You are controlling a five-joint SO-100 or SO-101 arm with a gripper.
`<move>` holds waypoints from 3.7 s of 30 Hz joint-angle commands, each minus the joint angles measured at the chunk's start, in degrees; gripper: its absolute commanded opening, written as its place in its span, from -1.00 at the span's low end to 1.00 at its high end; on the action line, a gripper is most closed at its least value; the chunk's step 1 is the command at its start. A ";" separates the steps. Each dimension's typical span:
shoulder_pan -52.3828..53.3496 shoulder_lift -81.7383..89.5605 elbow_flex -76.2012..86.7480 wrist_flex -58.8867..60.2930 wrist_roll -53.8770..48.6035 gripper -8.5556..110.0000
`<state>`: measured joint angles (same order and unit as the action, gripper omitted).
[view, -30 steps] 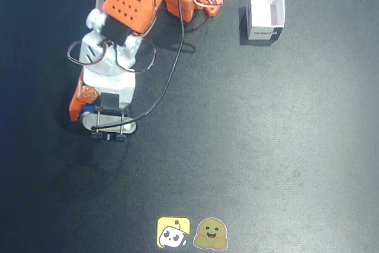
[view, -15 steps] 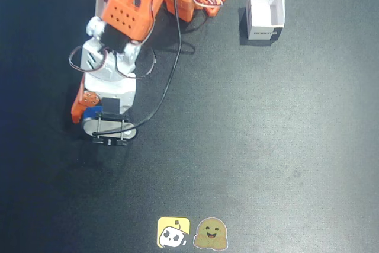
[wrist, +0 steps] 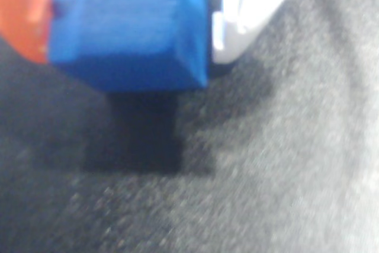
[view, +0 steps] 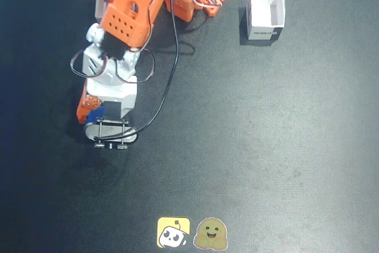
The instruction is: Put the red cube in the right box and the blue cube in the left box.
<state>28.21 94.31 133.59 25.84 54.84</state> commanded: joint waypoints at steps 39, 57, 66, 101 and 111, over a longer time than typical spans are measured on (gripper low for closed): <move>-0.18 31.99 -4.57 32.34 8.35 -0.70; -26.81 56.34 1.49 49.57 17.40 -0.70; -41.40 57.13 2.90 49.75 19.69 -0.69; -89.91 57.22 2.37 60.38 34.19 -0.69; -96.68 53.61 2.20 61.00 34.37 -0.70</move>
<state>-67.06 148.18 137.02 86.66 88.95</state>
